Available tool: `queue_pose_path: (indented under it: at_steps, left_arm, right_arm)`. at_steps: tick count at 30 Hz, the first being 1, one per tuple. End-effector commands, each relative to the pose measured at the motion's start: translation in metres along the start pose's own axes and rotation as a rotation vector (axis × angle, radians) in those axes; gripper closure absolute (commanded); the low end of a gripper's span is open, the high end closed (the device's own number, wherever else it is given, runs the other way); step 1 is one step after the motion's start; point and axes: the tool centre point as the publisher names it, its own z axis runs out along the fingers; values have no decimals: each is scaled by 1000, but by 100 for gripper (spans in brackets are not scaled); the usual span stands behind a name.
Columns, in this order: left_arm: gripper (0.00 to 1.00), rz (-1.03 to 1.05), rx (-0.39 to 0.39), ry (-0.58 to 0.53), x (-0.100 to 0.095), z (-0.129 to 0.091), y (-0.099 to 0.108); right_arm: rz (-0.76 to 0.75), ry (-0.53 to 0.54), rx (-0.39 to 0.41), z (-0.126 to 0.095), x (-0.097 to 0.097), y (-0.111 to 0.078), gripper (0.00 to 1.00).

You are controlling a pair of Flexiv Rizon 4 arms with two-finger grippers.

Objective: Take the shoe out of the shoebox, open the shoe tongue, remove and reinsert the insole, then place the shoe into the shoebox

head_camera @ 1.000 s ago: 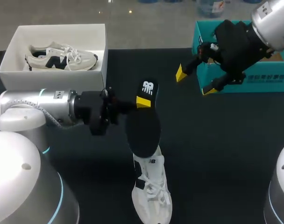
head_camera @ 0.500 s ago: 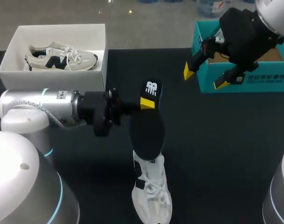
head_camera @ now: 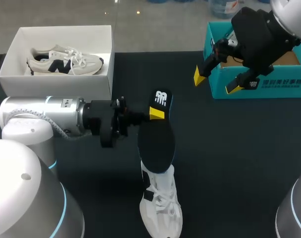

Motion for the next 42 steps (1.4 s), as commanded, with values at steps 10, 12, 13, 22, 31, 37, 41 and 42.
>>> queue_pose_path:
  at_steps: [10, 12, 13, 22, 31, 37, 41, 42]
  left_arm:
    - [100, -26, 20, 13, 2, -14, 7]
    - [100, -32, 32, 14, 2, -15, 8]
    - [100, -45, 41, 14, 2, -16, 8]
    - [100, -41, 67, 28, 1, -18, 10]
    - [100, -41, 67, 28, 1, -18, 10]
    - [100, -41, 67, 28, 1, -18, 10]
    - [100, -158, 66, 51, -3, -20, 16]
    - [100, -182, 69, 50, -4, -20, 15]
  right_arm:
    - [-30, -15, 2, -2, 8, 8, 0]
    - [-30, -15, 2, -2, 8, 8, 0]
    - [-30, -15, 2, -2, 8, 8, 0]
    - [-30, -15, 2, -2, 8, 8, 0]
    - [-30, -15, 2, -2, 8, 8, 0]
    - [-30, -15, 2, -2, 8, 8, 0]
    - [-30, -15, 2, -2, 8, 8, 0]
    - [-30, -15, 2, -2, 8, 8, 0]
